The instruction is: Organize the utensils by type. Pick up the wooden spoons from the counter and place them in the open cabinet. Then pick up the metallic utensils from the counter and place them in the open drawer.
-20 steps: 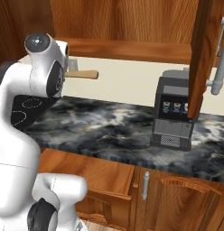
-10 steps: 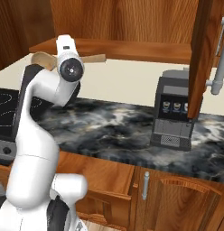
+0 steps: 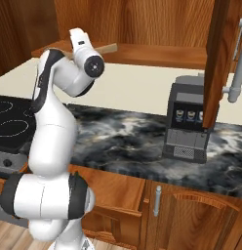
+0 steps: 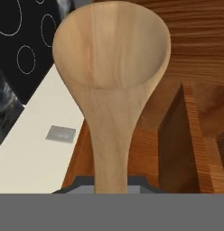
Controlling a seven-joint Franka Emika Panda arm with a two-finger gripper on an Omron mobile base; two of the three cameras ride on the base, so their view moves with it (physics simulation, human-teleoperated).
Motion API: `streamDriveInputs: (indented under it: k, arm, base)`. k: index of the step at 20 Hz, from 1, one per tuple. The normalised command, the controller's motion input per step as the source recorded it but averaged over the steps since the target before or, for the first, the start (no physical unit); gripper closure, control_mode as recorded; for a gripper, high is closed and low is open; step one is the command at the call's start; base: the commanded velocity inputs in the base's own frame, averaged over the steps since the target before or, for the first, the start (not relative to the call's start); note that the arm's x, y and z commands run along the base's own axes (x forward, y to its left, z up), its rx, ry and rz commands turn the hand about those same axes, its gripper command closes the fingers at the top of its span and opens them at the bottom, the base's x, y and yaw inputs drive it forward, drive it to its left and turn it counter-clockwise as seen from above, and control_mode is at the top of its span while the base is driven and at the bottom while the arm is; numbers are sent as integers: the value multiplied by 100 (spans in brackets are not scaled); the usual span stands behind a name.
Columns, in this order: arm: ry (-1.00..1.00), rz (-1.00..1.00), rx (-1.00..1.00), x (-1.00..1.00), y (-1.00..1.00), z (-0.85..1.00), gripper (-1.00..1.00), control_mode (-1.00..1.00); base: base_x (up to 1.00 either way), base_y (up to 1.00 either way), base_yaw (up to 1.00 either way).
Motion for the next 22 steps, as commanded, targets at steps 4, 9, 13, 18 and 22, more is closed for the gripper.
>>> streamDriveInputs:
  k: [4, 9, 13, 18, 22]
  arm:
    - [4, 13, 0, 63, 0, 45, 100, -100]
    - [4, 5, -3, 63, 0, 25, 100, -100]
    - [2, 0, -5, 65, 0, 2, 100, -100]
    - [1, 0, -6, 67, 4, 0, 100, -100]
    - [7, 0, -5, 56, 11, 1, 100, -100]
  base:
    - [0, 0, 0]
    - [0, 0, 0]
    - [0, 0, 0]
    - [0, 0, 0]
    - [0, 0, 0]
